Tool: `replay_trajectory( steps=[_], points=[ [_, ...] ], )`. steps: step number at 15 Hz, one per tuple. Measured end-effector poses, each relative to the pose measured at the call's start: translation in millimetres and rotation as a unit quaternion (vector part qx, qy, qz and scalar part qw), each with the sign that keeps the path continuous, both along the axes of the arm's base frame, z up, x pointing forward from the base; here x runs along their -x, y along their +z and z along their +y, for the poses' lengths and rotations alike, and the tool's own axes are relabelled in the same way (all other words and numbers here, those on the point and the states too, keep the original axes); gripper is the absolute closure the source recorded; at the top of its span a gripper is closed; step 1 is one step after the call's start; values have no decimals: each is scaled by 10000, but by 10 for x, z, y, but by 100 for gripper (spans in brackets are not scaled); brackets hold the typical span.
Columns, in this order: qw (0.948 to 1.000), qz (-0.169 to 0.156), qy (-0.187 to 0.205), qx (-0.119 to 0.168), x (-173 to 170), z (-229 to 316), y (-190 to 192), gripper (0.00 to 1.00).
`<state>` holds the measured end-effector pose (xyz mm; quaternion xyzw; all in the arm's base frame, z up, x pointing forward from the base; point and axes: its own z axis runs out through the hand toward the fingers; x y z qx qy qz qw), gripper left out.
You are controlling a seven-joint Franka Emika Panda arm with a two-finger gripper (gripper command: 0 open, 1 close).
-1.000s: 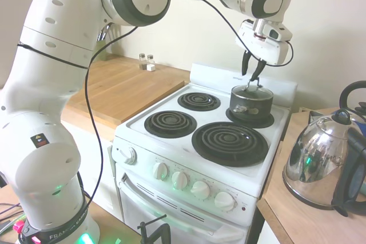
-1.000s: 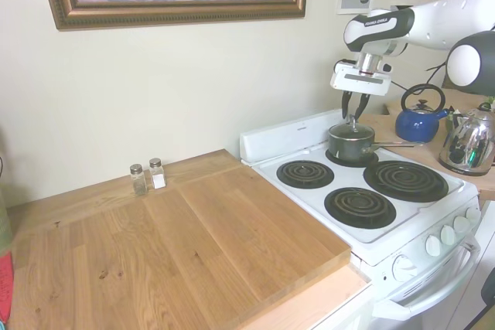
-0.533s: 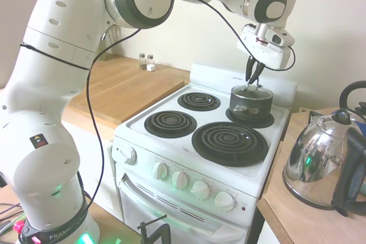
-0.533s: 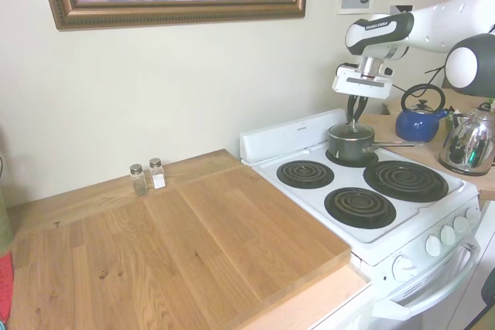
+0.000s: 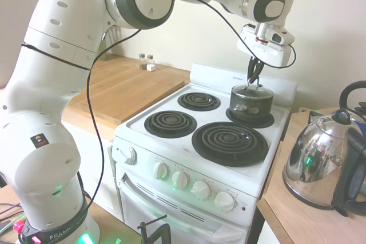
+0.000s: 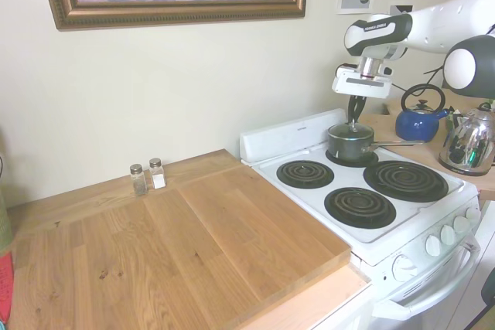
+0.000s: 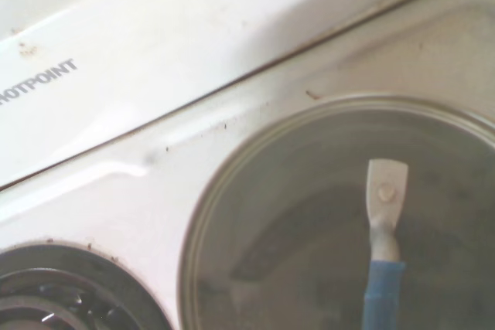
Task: Uncover the lid of the pot
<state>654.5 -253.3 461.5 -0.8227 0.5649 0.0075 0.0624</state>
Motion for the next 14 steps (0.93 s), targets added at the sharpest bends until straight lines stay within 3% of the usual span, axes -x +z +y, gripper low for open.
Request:
replay_trajectory(
  steps=[8, 14],
  points=[
    [9980, -285, 56, 553, 329, 619, 597, 100],
    [9913, -280, 138, 1280, 650, 1874, 954, 100]
  ],
)
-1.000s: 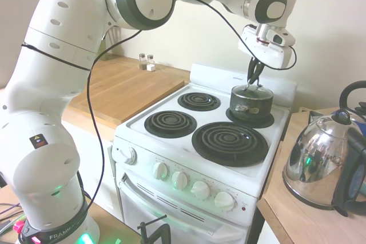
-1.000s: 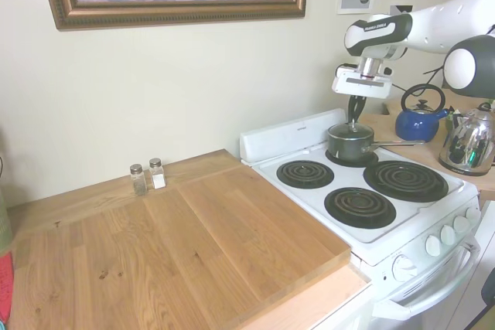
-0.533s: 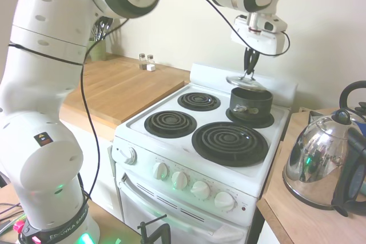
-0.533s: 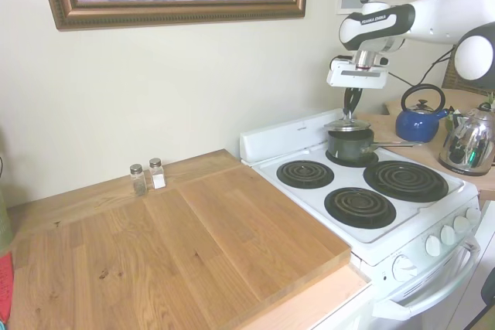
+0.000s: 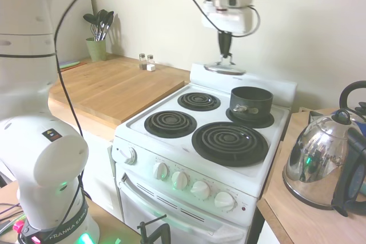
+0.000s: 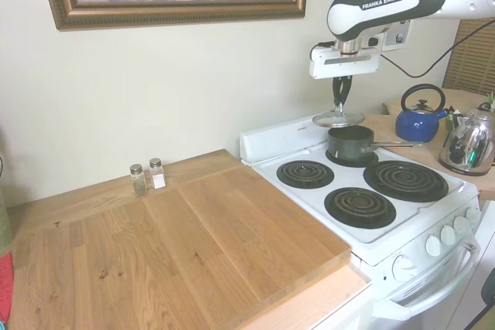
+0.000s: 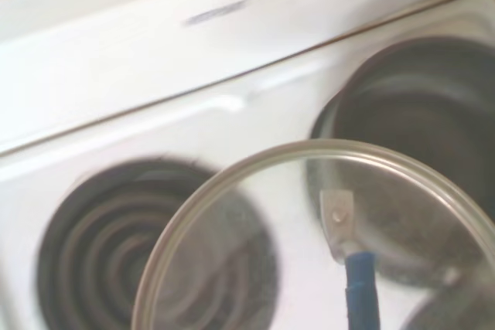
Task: Uncover the lid of the pot
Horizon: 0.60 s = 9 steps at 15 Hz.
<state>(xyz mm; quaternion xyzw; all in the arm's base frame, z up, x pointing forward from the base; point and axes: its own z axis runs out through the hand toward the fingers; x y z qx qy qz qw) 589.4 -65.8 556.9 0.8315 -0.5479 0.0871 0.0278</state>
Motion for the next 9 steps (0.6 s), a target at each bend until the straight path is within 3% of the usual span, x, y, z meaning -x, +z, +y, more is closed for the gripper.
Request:
replay_trajectory(
  steps=[4, 9],
  points=[
    [9988, 153, 80, 447, 71, 943, 0, 100],
    [9928, 424, 328, 1075, -98, 2225, -383, 100]
  ],
)
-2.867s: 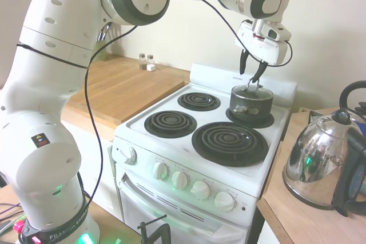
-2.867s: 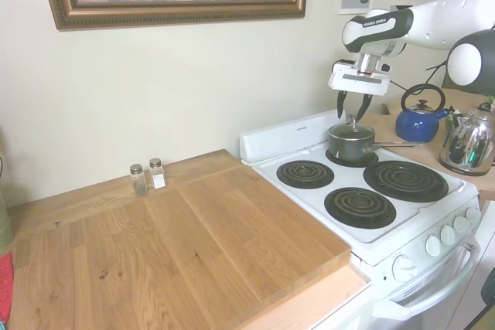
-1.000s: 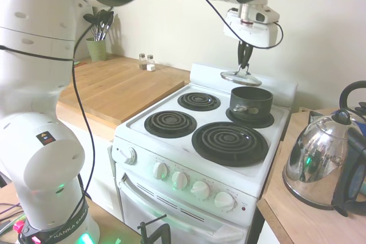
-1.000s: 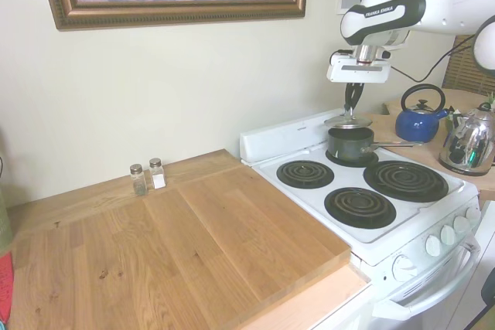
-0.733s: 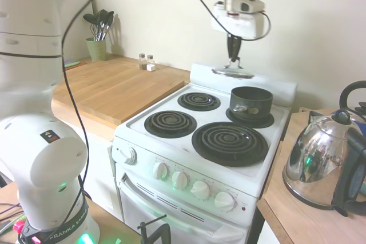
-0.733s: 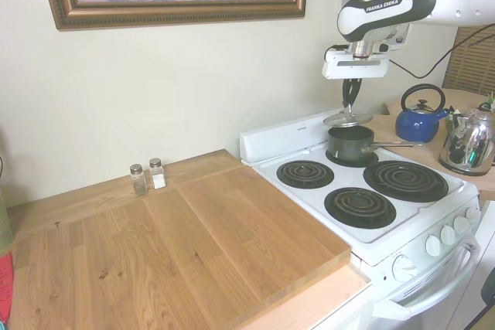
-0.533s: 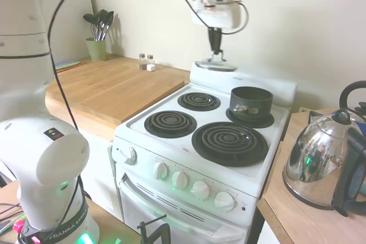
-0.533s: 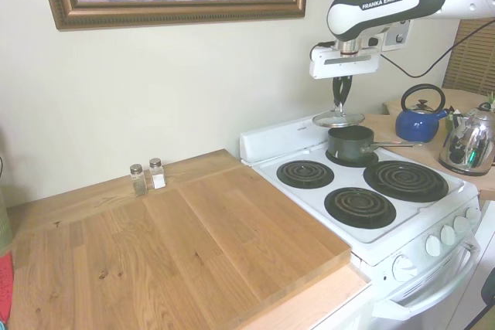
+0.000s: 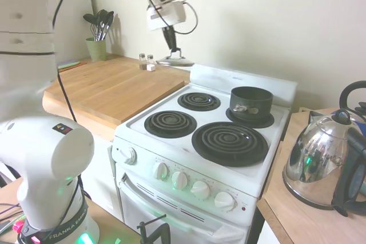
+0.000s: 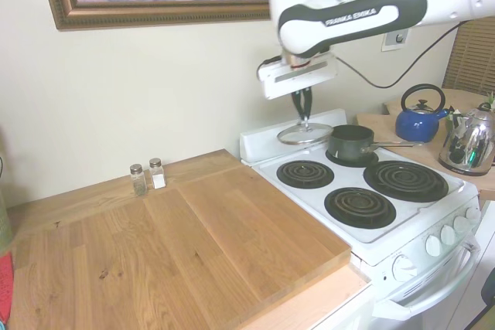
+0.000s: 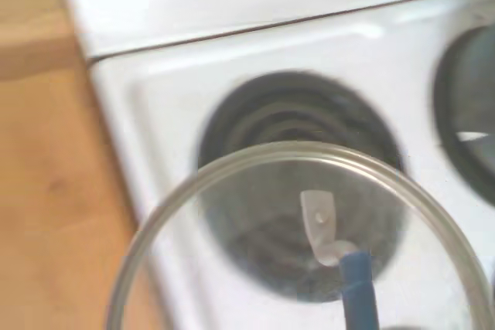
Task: Uncover the lid of the pot
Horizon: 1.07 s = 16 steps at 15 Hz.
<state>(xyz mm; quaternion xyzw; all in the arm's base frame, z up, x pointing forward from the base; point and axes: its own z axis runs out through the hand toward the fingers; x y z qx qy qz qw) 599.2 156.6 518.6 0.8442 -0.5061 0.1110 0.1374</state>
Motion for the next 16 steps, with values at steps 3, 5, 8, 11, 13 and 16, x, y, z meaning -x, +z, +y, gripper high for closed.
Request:
replay_trajectory(
  steps=[3, 5, 8, 11, 13, 16],
  points=[
    [9993, 207, 182, 252, -180, 652, -325, 100],
    [9984, 381, 291, 302, -264, 922, -525, 100],
    [9965, 661, 370, 350, -368, 1128, -919, 100],
    [9940, 943, 399, 389, -460, 1183, -1335, 100],
    [9922, 1109, 490, 290, -467, 1204, -1388, 100],
    [9901, 1270, 587, 151, -446, 1216, -1396, 0]
  ],
)
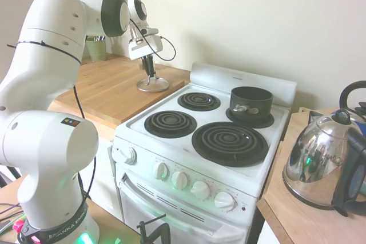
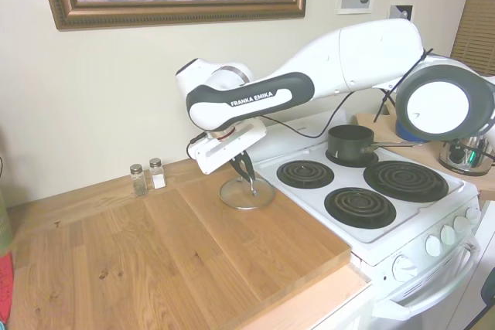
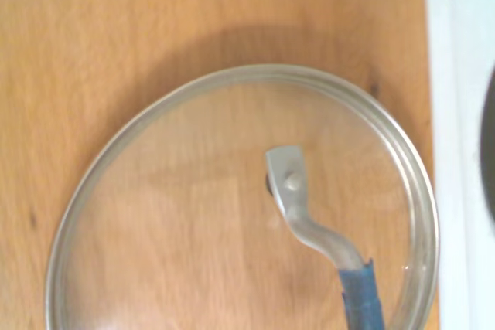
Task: Uncover the lid of the pot
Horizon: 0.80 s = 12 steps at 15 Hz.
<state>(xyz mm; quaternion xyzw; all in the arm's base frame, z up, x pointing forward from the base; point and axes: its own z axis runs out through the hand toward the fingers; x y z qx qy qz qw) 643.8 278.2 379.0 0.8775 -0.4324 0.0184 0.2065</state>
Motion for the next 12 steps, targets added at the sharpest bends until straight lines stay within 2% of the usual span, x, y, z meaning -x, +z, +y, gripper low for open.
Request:
replay_trajectory(
  steps=[3, 8, 12],
  points=[
    [9998, 128, 28, -163, 7, -1, 6, 0],
    [9995, 215, 54, -207, -6, -26, -96, 0],
    [9995, 102, 103, -278, -19, -23, -7, 0]
  ],
)
